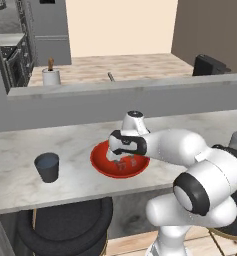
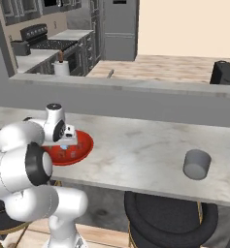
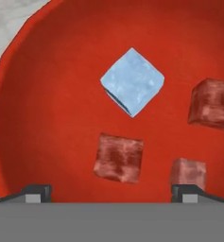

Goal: There are four ice cubes in the ice bowl. Place two ice cubes in each glass of water.

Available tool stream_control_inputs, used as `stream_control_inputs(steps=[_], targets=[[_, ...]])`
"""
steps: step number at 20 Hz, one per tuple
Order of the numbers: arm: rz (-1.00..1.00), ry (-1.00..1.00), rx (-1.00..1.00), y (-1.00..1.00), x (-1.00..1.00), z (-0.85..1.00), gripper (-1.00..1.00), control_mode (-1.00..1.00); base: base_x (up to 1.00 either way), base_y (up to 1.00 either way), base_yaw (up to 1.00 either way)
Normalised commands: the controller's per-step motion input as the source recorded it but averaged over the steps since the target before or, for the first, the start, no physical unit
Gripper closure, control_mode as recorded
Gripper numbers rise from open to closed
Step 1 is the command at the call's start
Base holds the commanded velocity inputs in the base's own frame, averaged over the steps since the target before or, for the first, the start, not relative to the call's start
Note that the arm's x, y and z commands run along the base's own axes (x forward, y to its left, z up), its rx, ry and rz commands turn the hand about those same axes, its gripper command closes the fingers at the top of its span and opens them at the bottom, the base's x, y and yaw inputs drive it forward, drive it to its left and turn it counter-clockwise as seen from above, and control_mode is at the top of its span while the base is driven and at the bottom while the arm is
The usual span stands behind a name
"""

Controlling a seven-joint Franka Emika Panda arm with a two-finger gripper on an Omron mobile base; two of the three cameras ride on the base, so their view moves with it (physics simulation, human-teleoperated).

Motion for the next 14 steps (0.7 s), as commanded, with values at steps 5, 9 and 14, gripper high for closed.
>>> stream_control_inputs(steps=[5,9,14], targets=[[-0.02,0.04,0.00,0.00,0.17,-0.15,-1.00,-1.00,0.00,0.00,0.00],[-0.04,0.02,0.00,0.00,0.09,-0.17,-1.00,-1.00,0.00,0.00,0.00],[-0.05,0.02,0.00,0.00,0.01,-0.18,-1.00,-1.00,0.00,0.00,0.00]])
